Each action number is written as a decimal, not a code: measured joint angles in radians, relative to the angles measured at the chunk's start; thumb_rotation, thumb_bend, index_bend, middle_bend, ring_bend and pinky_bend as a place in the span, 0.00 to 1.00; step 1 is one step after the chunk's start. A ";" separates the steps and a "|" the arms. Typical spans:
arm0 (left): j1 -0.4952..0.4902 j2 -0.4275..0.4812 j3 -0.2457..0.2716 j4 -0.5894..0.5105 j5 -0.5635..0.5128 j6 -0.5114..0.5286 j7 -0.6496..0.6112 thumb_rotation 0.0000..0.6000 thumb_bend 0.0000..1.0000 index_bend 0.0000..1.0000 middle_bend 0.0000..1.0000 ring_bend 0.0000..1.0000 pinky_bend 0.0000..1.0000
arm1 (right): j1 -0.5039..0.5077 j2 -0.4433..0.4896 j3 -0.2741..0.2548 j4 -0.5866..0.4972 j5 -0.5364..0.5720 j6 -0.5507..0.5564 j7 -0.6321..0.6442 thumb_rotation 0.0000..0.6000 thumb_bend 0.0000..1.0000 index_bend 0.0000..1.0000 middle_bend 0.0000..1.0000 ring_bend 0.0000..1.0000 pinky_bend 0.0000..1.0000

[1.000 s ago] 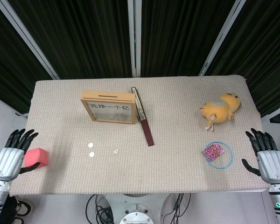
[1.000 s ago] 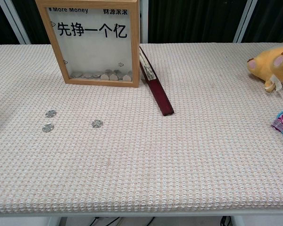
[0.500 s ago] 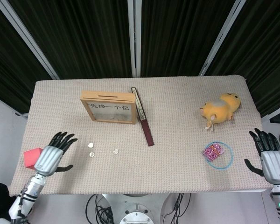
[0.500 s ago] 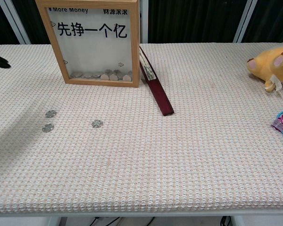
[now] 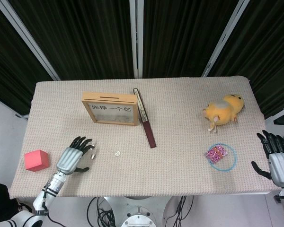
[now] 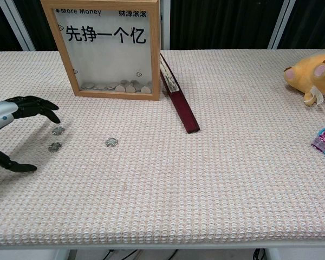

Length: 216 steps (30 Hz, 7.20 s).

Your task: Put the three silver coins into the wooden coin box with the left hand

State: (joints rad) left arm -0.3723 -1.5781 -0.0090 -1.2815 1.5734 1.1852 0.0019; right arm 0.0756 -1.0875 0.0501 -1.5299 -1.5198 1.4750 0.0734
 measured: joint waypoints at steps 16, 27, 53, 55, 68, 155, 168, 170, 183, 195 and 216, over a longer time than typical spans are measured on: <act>-0.018 -0.059 0.009 0.078 -0.007 0.009 0.020 1.00 0.26 0.37 0.12 0.00 0.00 | 0.002 0.002 -0.002 -0.003 0.019 -0.024 -0.010 1.00 0.21 0.00 0.00 0.00 0.00; -0.022 -0.072 0.016 0.091 -0.012 0.011 0.003 1.00 0.26 0.43 0.13 0.00 0.00 | 0.001 0.002 -0.004 0.000 0.028 -0.035 -0.006 1.00 0.21 0.00 0.00 0.00 0.00; -0.029 -0.078 0.025 0.101 -0.031 -0.002 -0.002 1.00 0.26 0.43 0.13 0.00 0.00 | 0.003 0.001 -0.005 0.000 0.037 -0.051 -0.011 1.00 0.21 0.00 0.00 0.00 0.00; -0.030 -0.078 0.026 0.100 -0.030 -0.002 -0.003 1.00 0.26 0.43 0.13 0.00 0.00 | 0.004 0.001 -0.005 0.001 0.036 -0.051 -0.010 1.00 0.21 0.00 0.00 0.00 0.00; -0.040 -0.081 0.031 0.103 -0.028 -0.015 -0.013 1.00 0.26 0.43 0.13 0.00 0.00 | 0.006 0.000 -0.005 0.004 0.037 -0.057 -0.011 1.00 0.21 0.00 0.00 0.00 0.00; -0.067 0.325 -0.152 -0.388 -0.016 0.205 0.115 1.00 0.42 0.61 0.25 0.02 0.01 | -0.002 0.009 0.001 -0.010 0.034 -0.036 -0.003 1.00 0.21 0.00 0.00 0.00 0.00; -0.280 0.433 -0.364 -0.480 -0.261 -0.001 0.331 1.00 0.42 0.61 0.25 0.03 0.02 | -0.005 0.011 0.005 -0.019 0.030 -0.023 -0.005 1.00 0.21 0.00 0.00 0.00 0.00; -0.317 0.427 -0.384 -0.474 -0.313 -0.040 0.343 1.00 0.42 0.61 0.25 0.03 0.02 | -0.006 0.013 0.007 -0.020 0.032 -0.021 -0.003 1.00 0.21 0.00 0.00 0.00 0.00; -0.490 0.306 -0.404 -0.381 -0.523 -0.164 0.407 1.00 0.42 0.61 0.25 0.03 0.00 | -0.005 0.009 0.008 -0.001 0.043 -0.033 0.015 1.00 0.21 0.00 0.00 0.00 0.00; -0.538 0.241 -0.399 -0.314 -0.634 -0.180 0.373 1.00 0.42 0.61 0.25 0.03 0.00 | 0.006 0.019 0.016 -0.009 0.042 -0.040 0.015 1.00 0.21 0.00 0.00 0.00 0.00; -0.582 0.196 -0.371 -0.233 -0.692 -0.203 0.344 1.00 0.42 0.61 0.25 0.03 0.00 | 0.010 0.034 0.017 -0.013 0.052 -0.054 0.036 1.00 0.21 0.00 0.00 0.00 0.00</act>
State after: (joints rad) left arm -0.9541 -1.3819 -0.3802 -1.5144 0.8817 0.9826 0.3460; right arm 0.0853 -1.0533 0.0669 -1.5427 -1.4675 1.4209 0.1093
